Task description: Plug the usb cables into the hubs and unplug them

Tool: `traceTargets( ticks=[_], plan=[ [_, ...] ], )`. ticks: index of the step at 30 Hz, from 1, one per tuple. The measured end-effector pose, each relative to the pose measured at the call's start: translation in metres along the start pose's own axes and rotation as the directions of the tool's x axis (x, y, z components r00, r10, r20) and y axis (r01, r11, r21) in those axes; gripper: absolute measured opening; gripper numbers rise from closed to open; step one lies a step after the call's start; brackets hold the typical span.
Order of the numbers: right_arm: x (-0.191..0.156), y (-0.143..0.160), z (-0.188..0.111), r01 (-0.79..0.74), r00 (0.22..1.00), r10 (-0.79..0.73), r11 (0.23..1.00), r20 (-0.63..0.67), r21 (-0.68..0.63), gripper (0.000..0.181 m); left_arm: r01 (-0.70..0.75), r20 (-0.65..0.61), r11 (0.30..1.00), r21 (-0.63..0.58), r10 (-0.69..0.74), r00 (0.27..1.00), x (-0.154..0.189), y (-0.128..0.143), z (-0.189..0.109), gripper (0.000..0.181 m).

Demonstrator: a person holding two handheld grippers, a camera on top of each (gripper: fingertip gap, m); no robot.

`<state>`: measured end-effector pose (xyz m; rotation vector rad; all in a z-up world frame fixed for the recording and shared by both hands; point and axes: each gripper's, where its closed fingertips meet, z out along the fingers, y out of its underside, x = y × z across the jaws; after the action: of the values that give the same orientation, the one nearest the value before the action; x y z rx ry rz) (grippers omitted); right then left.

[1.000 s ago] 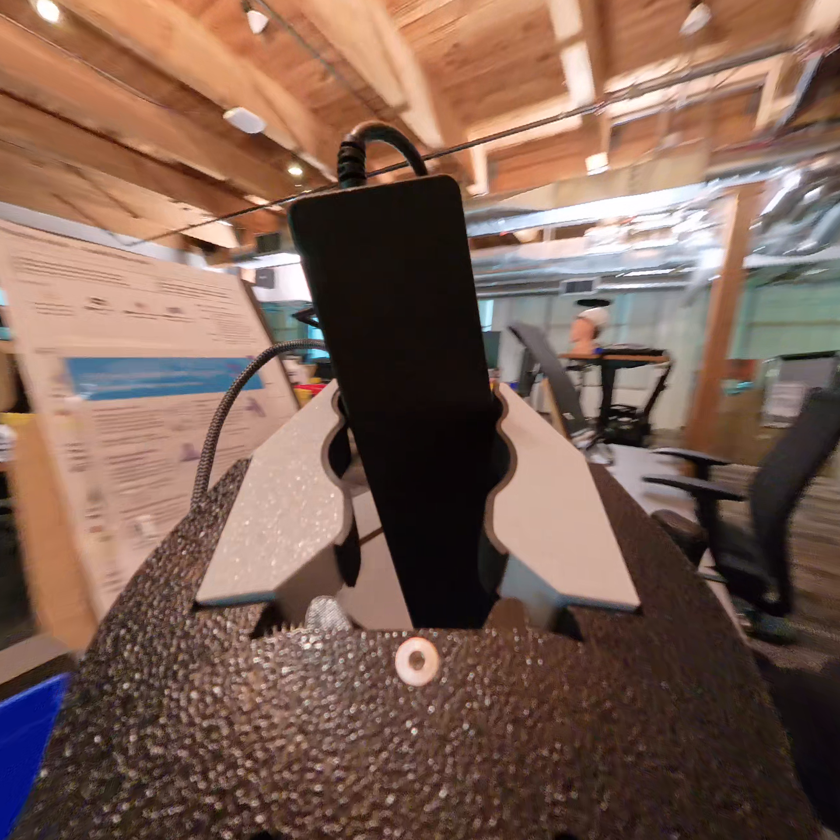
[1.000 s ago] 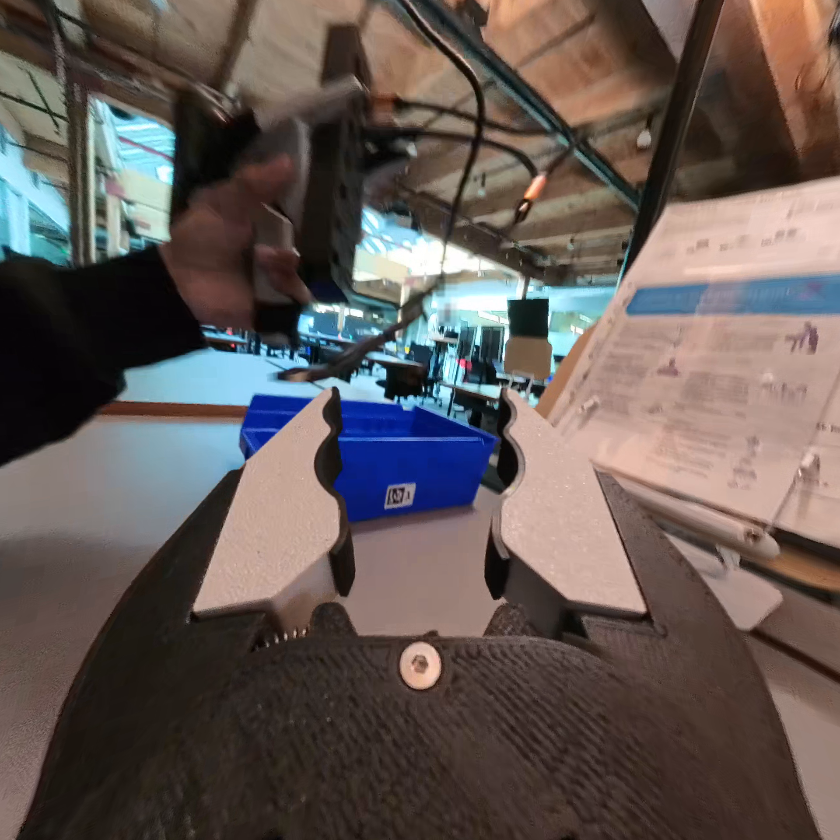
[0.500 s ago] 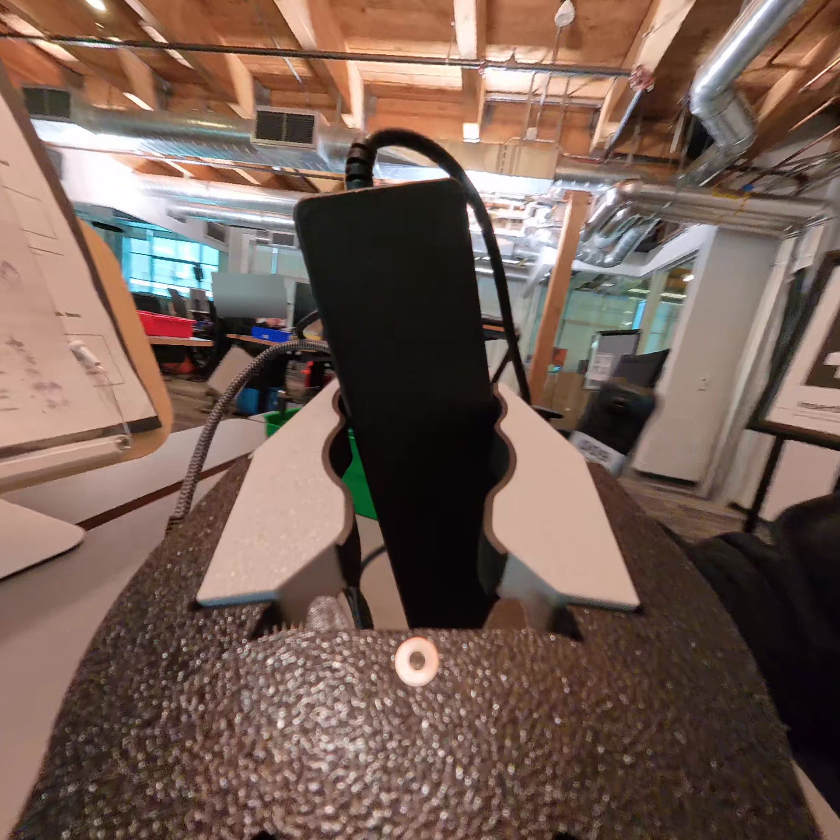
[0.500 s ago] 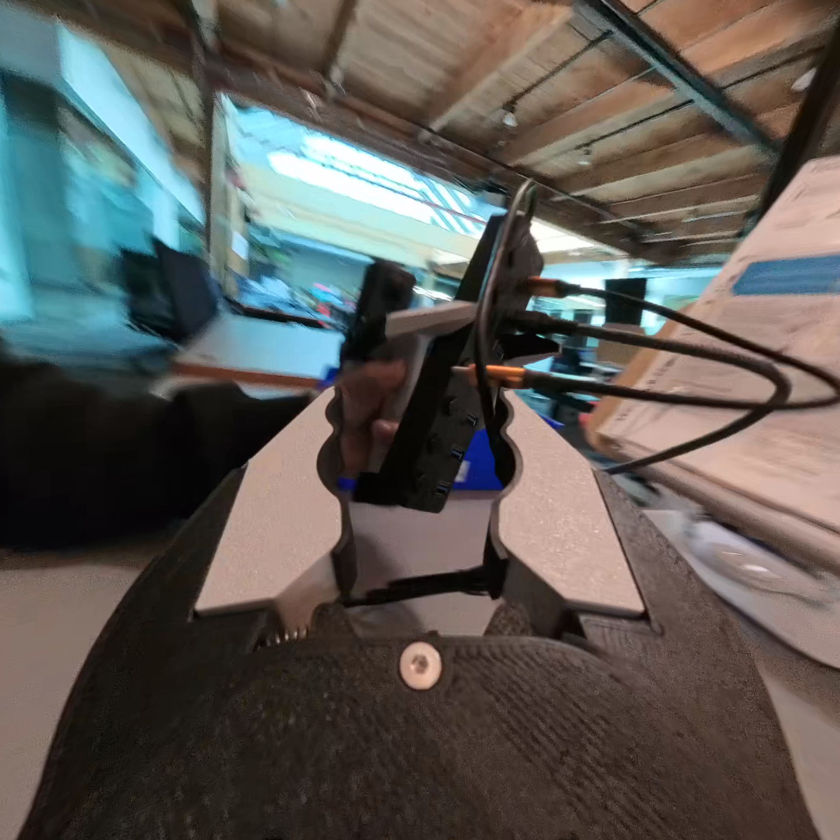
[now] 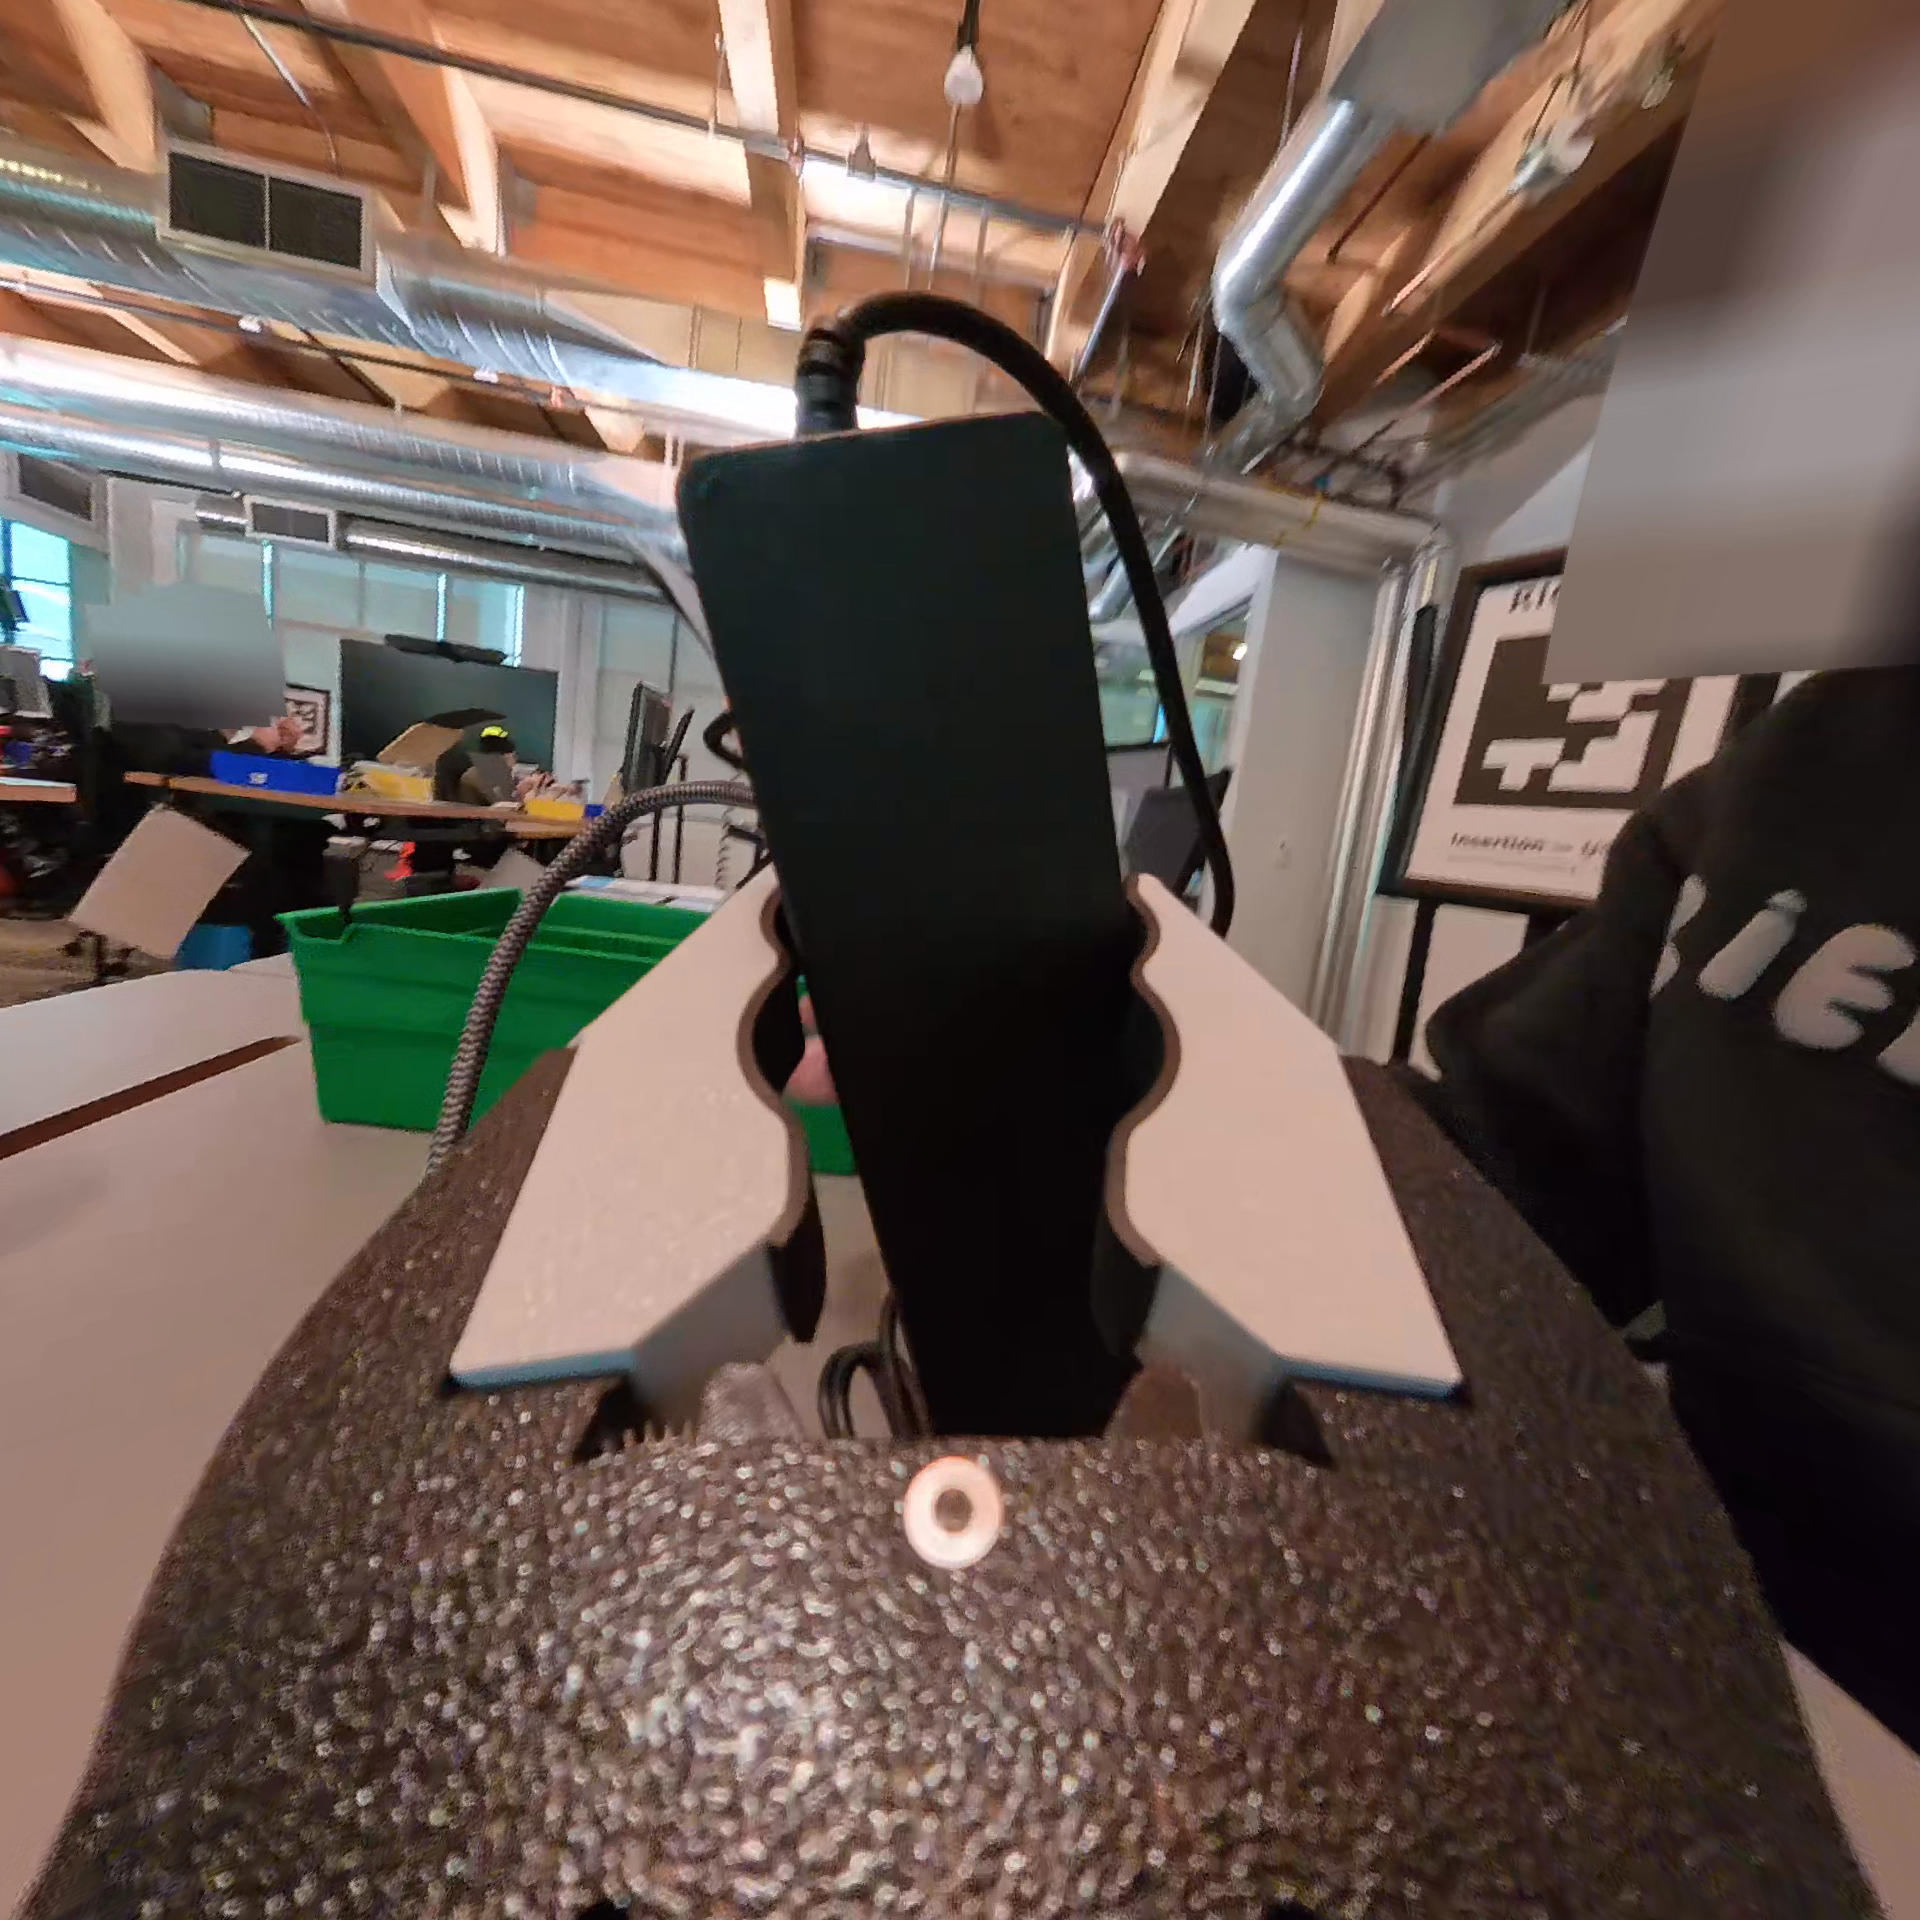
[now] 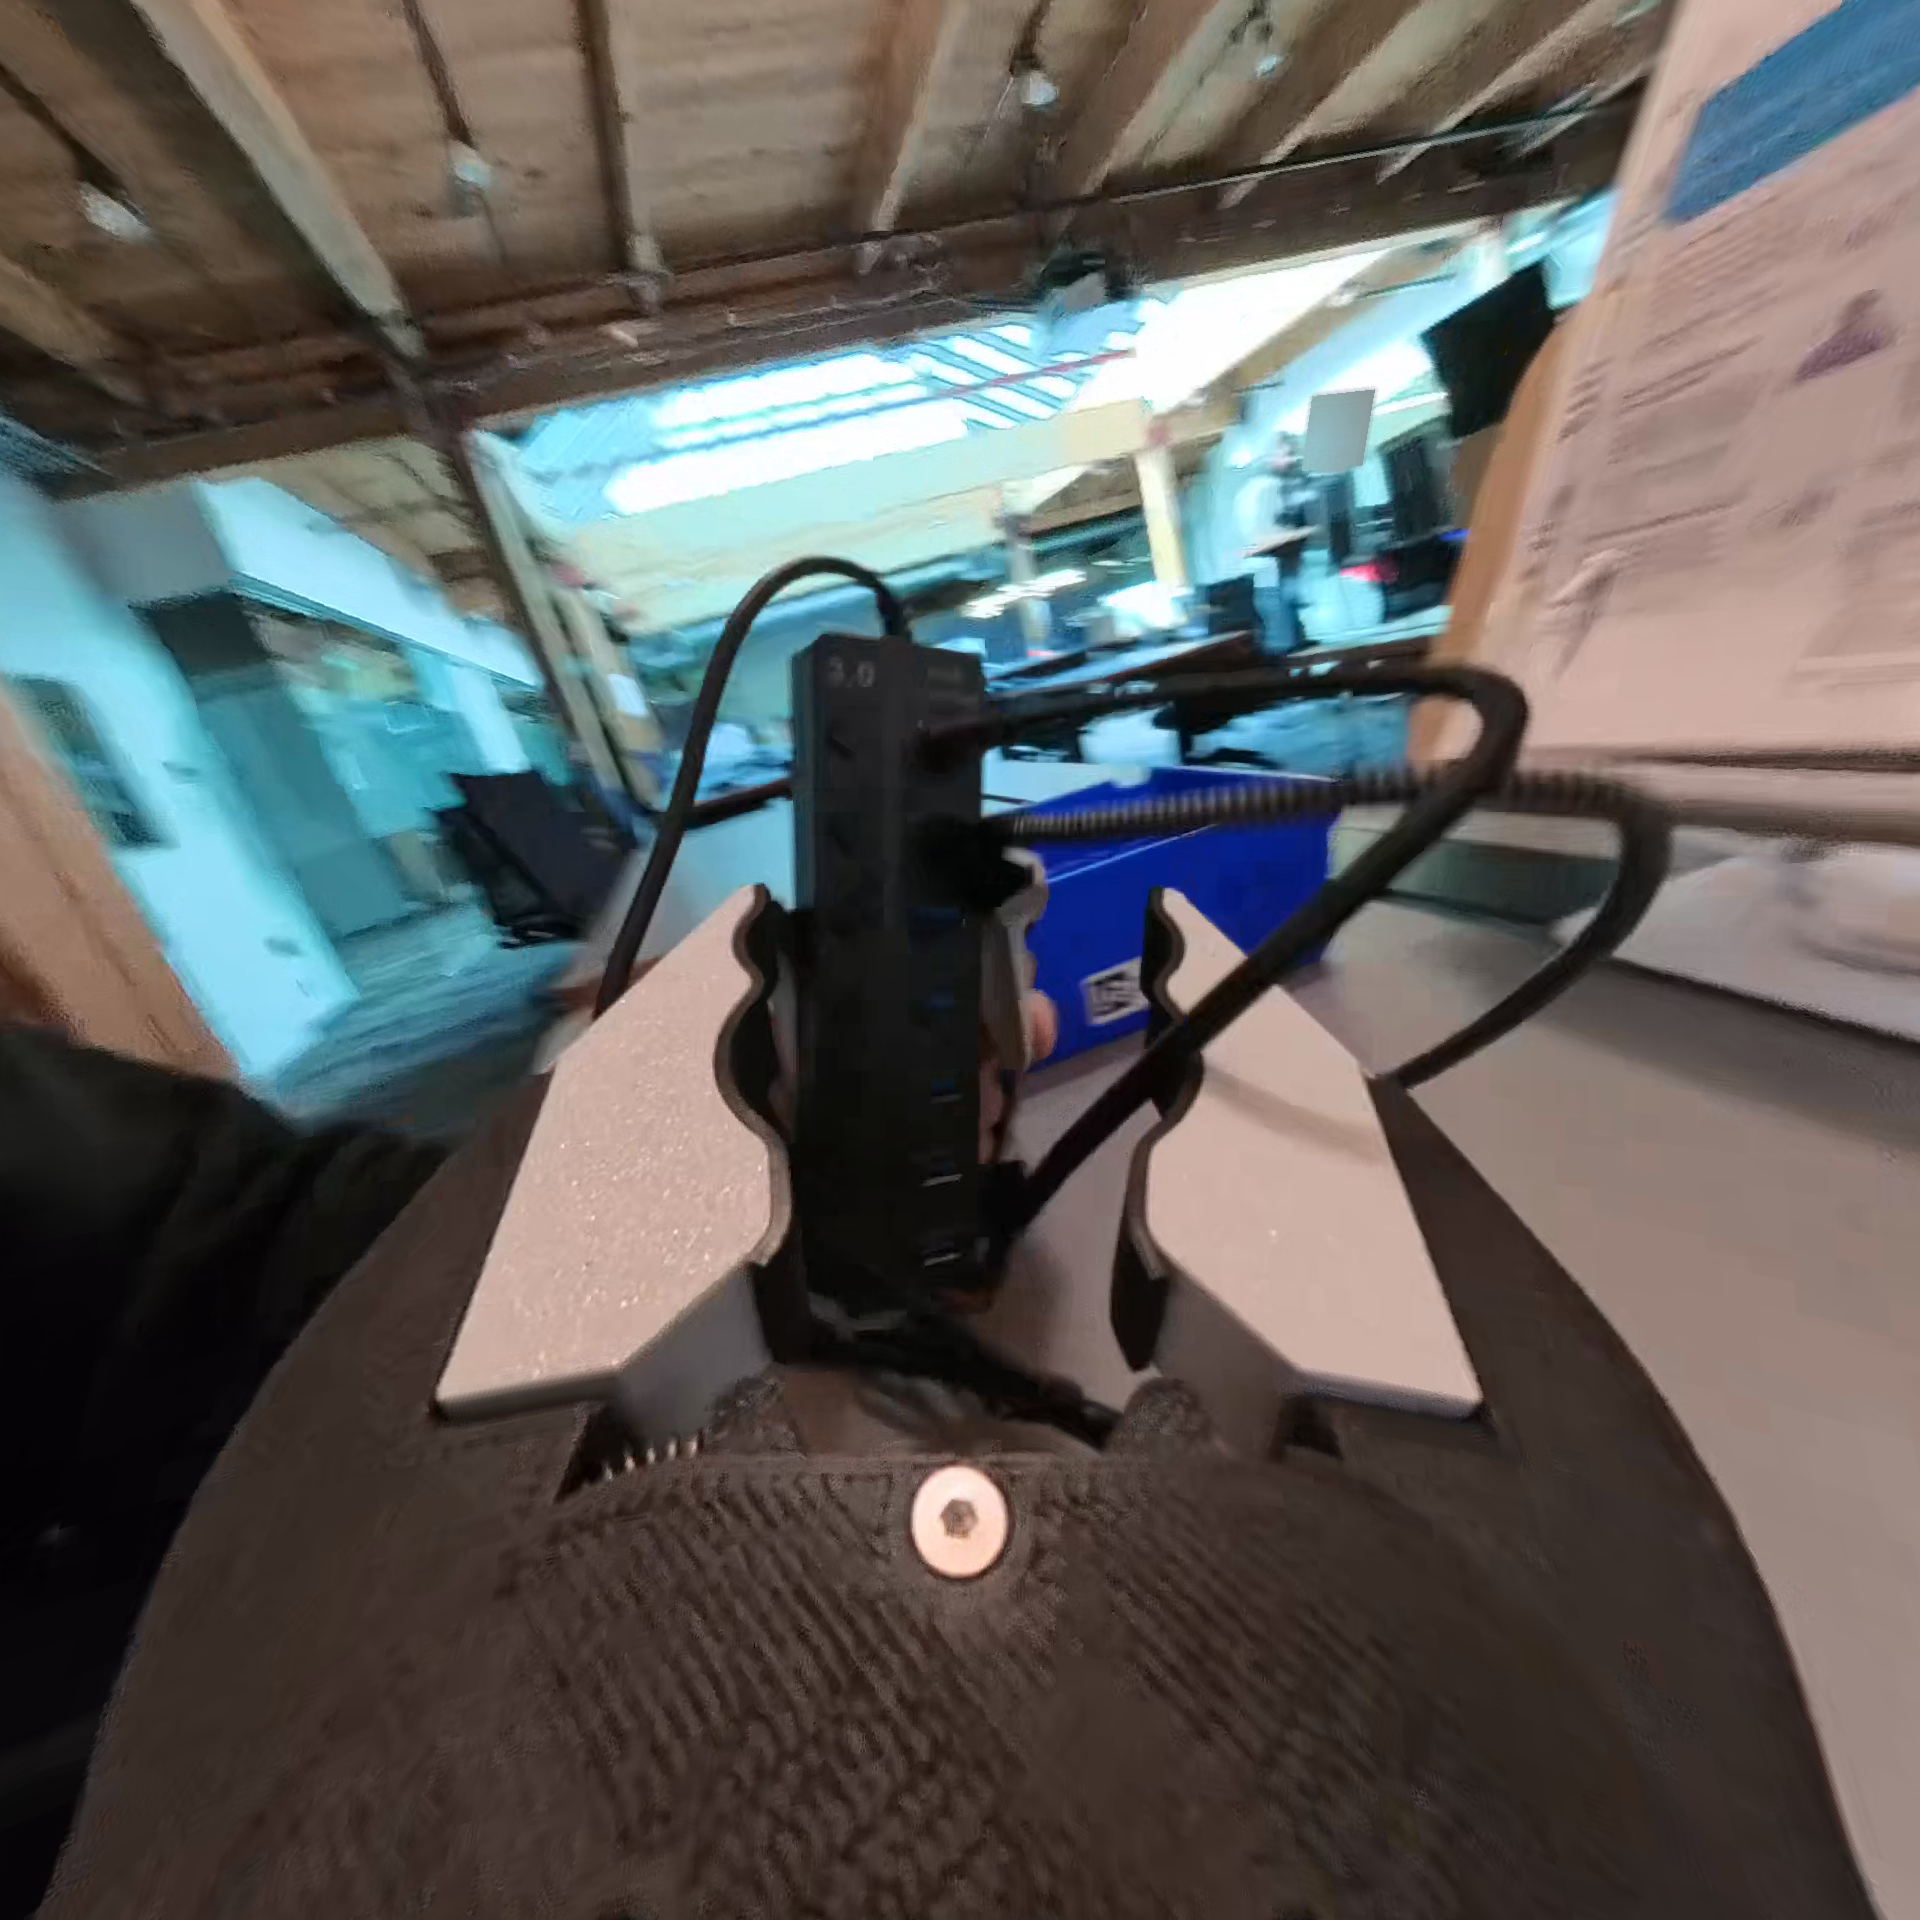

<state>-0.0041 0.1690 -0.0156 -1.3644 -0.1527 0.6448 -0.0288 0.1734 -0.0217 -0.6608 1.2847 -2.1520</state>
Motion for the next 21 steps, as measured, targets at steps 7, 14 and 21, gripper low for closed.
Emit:
traceTargets(
  ticks=[7, 14, 21],
  plan=[
    [-0.011, 0.018, -0.016, 0.337, 0.847, -0.509, 0.736, -0.152, -0.587, 0.068, -0.138, 0.066, 0.987, -0.078, 0.143, 0.987, 0.0, 0.005, 0.001, 0.057],
    [-0.03, -0.064, -0.032, 0.434, 0.687, -0.585, 0.806, -0.431, -0.401, 0.077, -0.349, 0.33, 0.904, -0.247, 0.417, 0.847, -0.032, 0.001, -0.004, 0.057],
    [-0.012, 0.007, 0.009, 0.339, 0.83, -0.48, 0.838, -0.284, -0.426, 0.069, -0.53, 0.299, 0.702, -0.475, 0.695, 0.654, -0.036, 0.025, 0.012, 0.057]
  ],
)
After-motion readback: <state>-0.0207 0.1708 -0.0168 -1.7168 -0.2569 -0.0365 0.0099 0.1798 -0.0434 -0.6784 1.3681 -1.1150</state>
